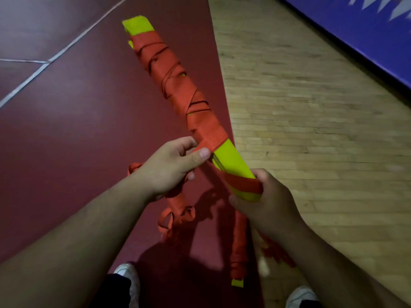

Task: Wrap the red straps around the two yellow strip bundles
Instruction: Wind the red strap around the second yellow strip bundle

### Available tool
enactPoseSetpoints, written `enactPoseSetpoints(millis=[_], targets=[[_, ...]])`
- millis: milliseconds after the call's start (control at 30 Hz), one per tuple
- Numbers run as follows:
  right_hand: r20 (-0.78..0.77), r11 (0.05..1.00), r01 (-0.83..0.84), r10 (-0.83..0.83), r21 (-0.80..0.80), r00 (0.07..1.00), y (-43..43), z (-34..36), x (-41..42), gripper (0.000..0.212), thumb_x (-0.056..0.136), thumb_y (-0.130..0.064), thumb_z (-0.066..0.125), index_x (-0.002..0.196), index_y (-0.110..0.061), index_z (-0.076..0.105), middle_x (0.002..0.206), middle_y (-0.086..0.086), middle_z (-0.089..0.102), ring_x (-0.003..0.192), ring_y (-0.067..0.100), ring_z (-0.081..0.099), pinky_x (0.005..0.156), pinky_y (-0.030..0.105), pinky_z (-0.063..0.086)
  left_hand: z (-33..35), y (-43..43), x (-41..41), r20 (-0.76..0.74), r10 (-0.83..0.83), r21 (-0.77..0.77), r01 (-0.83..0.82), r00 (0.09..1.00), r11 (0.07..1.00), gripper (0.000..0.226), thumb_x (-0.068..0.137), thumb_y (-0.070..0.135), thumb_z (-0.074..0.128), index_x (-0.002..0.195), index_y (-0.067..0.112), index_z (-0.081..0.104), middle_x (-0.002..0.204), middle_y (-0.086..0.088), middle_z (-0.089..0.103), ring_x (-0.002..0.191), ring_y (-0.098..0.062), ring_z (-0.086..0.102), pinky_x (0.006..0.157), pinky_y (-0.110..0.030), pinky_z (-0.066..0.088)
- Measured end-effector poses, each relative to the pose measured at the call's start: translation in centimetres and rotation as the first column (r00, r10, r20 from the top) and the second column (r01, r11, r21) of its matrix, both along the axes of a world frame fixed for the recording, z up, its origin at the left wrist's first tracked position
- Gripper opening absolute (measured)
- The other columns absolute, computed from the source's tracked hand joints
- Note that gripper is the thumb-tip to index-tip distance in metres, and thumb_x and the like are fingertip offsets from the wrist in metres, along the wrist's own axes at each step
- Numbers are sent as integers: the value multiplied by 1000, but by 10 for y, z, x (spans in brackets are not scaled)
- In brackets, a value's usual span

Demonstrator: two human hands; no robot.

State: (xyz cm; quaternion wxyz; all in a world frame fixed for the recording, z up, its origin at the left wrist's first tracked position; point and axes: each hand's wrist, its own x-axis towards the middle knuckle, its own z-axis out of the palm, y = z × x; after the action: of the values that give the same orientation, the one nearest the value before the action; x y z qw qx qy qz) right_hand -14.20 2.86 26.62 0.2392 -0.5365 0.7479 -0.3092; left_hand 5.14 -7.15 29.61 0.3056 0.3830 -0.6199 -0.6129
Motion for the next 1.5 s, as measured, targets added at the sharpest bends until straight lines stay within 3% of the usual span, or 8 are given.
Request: enactPoseSetpoints(millis=[200,433,633,767,900,1100,1333,1500], targets=[[408,968,-245,203,53,890,2,5,-2,49,64,-27,92,107,-33,69,99,-13,77,93,5,72,83,28,57,-10,-4,9,-257,-121,112,155,959,982,117,50,68,85,131,-8,49,51,8,54,43,2,41,46,-11,32],[650,927,-363,216,98,729,1,15,-3,40,68,-20,82,104,-9,67,80,10,71,69,18,67,62,31,54,-4,0,3,-366,-83,76,119,927,990,35,54,58,84,69,28,74,52,12,56,42,4,46,43,-7,35],[77,971,-204,196,122,978,1,14,8,65,69,-43,88,122,-48,50,102,-21,67,93,-5,64,79,21,52,3,3,-10,-346,148,135,-107,927,985,18,75,23,69,84,14,56,56,11,58,44,2,49,44,-10,39],[-5,989,-105,106,105,994,0,8,10,50,73,-24,75,116,-39,56,87,-11,67,77,0,61,69,28,52,8,0,5,-174,-57,11,60,983,998,17,80,11,68,93,4,60,64,9,65,56,-1,59,57,-16,47],[30,985,-120,117,124,993,-2,15,0,40,68,-24,75,103,-40,61,84,-8,68,74,-1,61,58,17,46,4,-13,22,-76,-135,31,138,988,990,67,75,23,81,119,-18,50,94,-31,62,80,-24,60,77,-40,44],[52,996,-26,22,84,998,-2,9,4,29,73,-18,73,97,-31,64,81,-6,68,72,3,61,61,21,47,-1,-9,12,222,58,-195,-14,973,981,16,88,20,72,79,12,61,59,4,59,52,-7,55,55,-24,45],[-27,993,112,-111,38,994,-7,7,-5,32,74,-25,75,104,-29,64,78,-9,67,73,11,63,66,33,53,-6,-2,7,447,410,-787,132,795,603,28,77,55,63,68,28,66,89,13,49,92,-20,45,76,-36,34],[-4,994,106,-106,34,994,-4,11,-2,33,73,-25,74,103,-31,65,77,-9,68,70,8,63,65,33,53,-7,-5,2,469,250,-548,57,847,835,28,90,39,68,70,18,63,66,4,67,69,-17,64,69,-40,52]])
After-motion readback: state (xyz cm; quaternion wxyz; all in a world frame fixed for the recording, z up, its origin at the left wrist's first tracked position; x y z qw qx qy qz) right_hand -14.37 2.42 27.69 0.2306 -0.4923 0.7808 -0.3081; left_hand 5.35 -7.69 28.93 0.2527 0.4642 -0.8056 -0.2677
